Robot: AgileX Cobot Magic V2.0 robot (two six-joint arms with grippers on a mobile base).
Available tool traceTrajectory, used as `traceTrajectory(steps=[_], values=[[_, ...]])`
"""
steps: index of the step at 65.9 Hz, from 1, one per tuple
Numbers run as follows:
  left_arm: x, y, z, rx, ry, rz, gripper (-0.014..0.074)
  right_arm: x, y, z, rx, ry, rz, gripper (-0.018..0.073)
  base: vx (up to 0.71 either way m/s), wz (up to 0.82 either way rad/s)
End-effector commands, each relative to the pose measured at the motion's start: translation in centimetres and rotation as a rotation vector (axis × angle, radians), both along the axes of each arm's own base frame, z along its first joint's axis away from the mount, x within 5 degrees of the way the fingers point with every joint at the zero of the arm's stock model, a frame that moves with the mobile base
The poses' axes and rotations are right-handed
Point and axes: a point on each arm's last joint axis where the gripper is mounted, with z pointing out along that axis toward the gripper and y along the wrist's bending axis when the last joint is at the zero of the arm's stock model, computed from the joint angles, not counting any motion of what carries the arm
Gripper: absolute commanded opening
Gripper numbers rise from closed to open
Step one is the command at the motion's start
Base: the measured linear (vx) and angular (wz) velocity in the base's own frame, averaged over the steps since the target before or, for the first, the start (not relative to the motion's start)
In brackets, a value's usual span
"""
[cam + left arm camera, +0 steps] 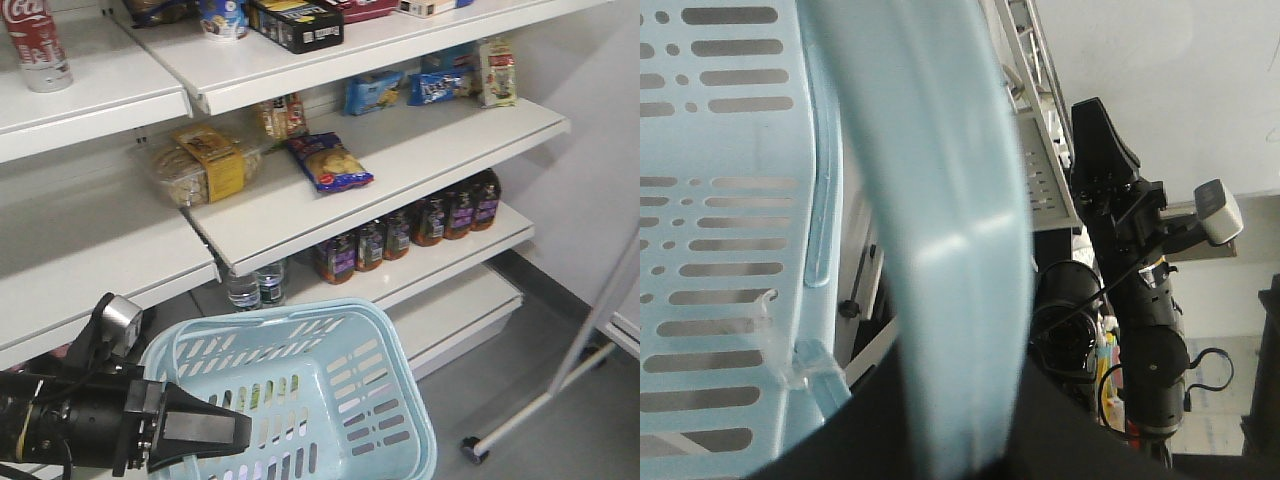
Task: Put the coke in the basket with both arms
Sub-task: 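Turn the base toward the drinks shelf, keeping the basket in the left gripper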
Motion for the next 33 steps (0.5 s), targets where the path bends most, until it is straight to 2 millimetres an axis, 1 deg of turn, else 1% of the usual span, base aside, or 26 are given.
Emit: traceTrajectory(steps=[1, 33], values=[[-0.97, -0.54, 2.88, -0.218, -0.031, -0.105, -0.0006, 0.00, -0.01, 0.52, -0.011, -0.080, -0.002, -0.0002, 0.11, 0.49], [-0.97, -0.54, 2.88, -0.218, -0.031, -0.105, -0.0006, 0.00, -0.01, 0.53, -0.011, -0.080, -0.002, -0.0002, 0.11, 0.42]])
